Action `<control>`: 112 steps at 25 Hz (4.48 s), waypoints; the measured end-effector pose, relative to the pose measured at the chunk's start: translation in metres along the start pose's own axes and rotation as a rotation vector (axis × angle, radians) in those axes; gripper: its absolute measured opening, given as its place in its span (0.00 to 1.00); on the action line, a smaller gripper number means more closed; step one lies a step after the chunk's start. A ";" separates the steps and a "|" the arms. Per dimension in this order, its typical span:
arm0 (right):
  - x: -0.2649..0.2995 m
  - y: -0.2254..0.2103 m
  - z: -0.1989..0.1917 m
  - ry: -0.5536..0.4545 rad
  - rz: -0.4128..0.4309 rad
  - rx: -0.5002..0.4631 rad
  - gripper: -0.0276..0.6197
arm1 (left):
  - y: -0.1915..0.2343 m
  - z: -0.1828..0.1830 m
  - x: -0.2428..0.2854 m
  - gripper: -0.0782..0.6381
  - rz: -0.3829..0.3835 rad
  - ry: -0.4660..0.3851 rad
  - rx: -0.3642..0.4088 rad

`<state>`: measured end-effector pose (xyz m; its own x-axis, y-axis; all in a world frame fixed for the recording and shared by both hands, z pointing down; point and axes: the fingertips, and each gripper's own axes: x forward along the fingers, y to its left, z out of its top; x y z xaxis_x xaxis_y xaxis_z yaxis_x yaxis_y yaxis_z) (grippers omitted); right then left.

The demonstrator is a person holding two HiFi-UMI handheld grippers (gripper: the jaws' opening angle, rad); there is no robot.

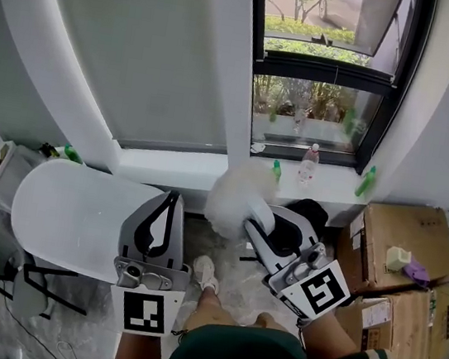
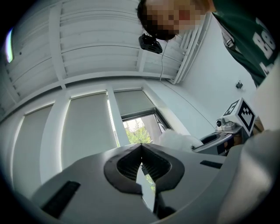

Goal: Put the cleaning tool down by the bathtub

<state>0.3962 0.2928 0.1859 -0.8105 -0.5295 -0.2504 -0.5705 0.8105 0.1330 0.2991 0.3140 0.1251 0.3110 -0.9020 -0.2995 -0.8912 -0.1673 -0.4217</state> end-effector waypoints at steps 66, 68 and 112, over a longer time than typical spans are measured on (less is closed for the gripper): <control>0.429 -0.189 -0.173 0.175 -0.010 0.032 0.19 | 0.286 -0.299 0.310 0.12 -0.072 0.092 -0.105; 0.443 -0.195 -0.181 0.180 -0.015 0.038 0.19 | 0.294 -0.313 0.320 0.12 -0.077 0.102 -0.114; 0.476 -0.227 -0.226 0.199 0.160 0.077 0.19 | 0.301 -0.354 0.339 0.12 0.163 0.249 -0.100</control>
<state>0.1102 -0.1998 0.2532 -0.9039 -0.4262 -0.0373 -0.4278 0.9003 0.0802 0.0191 -0.1829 0.1999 0.0819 -0.9879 -0.1321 -0.9545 -0.0396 -0.2954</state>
